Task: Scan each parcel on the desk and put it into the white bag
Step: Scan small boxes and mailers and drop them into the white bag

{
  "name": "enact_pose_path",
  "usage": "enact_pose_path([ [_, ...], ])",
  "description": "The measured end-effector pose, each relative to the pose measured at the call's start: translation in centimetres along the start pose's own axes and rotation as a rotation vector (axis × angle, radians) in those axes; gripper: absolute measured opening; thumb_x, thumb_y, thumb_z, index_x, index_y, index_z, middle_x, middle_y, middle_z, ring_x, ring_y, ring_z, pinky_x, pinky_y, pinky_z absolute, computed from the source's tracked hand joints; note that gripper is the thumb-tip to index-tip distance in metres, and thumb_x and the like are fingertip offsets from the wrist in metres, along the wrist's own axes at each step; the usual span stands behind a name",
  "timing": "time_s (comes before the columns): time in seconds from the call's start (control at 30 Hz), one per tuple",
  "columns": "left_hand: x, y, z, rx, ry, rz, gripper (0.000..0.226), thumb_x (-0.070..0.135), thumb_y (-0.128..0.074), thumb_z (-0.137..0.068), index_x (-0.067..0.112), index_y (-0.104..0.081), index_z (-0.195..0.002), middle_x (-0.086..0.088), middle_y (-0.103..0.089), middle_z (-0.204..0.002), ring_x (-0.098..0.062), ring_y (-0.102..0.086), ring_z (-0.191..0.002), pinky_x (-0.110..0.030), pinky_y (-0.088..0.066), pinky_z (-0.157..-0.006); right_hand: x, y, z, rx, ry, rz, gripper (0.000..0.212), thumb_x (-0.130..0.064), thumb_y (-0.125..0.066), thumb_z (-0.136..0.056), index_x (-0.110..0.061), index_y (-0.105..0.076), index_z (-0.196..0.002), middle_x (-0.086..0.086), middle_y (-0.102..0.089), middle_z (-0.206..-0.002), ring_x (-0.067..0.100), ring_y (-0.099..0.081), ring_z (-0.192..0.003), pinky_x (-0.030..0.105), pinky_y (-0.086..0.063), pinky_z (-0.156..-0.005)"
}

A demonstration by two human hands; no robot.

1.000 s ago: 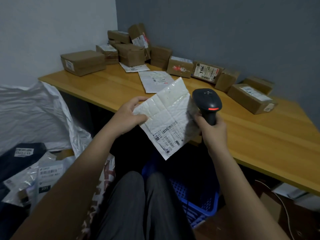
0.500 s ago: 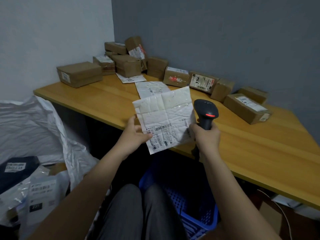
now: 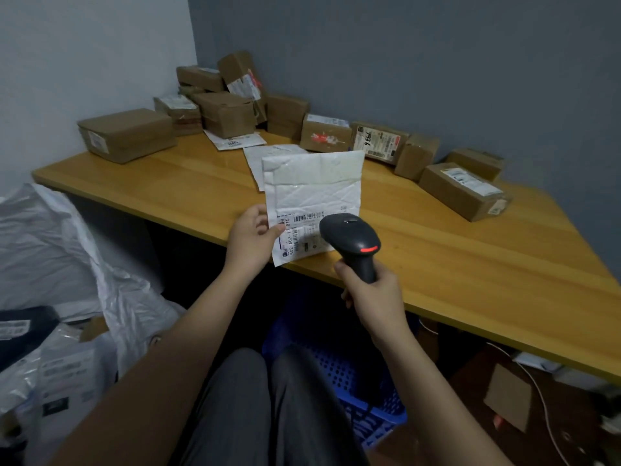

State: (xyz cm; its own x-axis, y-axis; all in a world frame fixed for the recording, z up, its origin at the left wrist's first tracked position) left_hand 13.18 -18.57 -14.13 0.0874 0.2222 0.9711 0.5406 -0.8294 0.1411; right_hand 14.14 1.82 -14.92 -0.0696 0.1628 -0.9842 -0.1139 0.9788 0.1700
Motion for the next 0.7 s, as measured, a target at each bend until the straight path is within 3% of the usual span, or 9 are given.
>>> enact_pose_path([
  [0.17, -0.49, -0.25, 0.27, 0.002, -0.005, 0.019, 0.022, 0.005, -0.061, -0.092, 0.019, -0.052, -0.105, 0.011, -0.067, -0.089, -0.003, -0.064, -0.080, -0.014, -0.050, -0.065, 0.87, -0.40, 0.97, -0.041, -0.028, 0.040, 0.024, -0.022, -0.069, -0.089, -0.003, -0.059, -0.078, 0.005, -0.055, -0.052, 0.014, -0.050, -0.045, 0.028, -0.040, -0.047],
  [0.4, -0.65, -0.33, 0.06, -0.007, 0.011, 0.019, 0.022, 0.003, -0.061, -0.091, 0.018, -0.053, -0.104, 0.001, -0.068, -0.097, -0.014, -0.066, -0.089, -0.028, -0.053, -0.078, 0.54, -0.47, 1.19, -0.073, -0.028, 0.075, 0.024, -0.025, -0.067, -0.089, -0.005, -0.059, -0.078, 0.002, -0.056, -0.054, 0.013, -0.053, -0.048, 0.031, -0.042, -0.051],
  [0.57, -0.72, -0.39, -0.04, -0.006, 0.004, 0.023, 0.025, 0.002, -0.062, -0.091, 0.026, -0.053, -0.096, 0.005, -0.069, -0.094, -0.015, -0.066, -0.090, -0.026, -0.052, -0.077, 0.55, -0.44, 1.17, -0.076, -0.036, 0.081, 0.023, -0.023, -0.068, -0.089, -0.006, -0.059, -0.077, 0.002, -0.056, -0.053, 0.014, -0.052, -0.047, 0.031, -0.042, -0.050],
  [0.7, -0.62, -0.45, -0.01, -0.008, 0.006, 0.033, 0.022, 0.002, -0.061, -0.091, 0.020, -0.052, -0.101, 0.006, -0.068, -0.092, -0.014, -0.066, -0.089, -0.023, -0.051, -0.074, 0.59, -0.45, 1.16, -0.070, -0.037, 0.064, 0.025, -0.022, -0.068, -0.088, -0.001, -0.060, -0.080, 0.004, -0.055, -0.053, 0.013, -0.051, -0.046, 0.029, -0.041, -0.048],
])
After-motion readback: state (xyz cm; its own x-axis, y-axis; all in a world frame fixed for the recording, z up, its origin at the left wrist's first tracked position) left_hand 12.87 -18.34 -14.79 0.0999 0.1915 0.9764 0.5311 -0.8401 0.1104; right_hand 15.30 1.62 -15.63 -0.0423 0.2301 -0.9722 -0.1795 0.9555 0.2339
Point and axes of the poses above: each hand's wrist, its own z-axis away from the middle knuckle, its own y-axis out of the back of the hand, x = y × z, the point moved 2 cm from there along -z, towards the middle knuckle
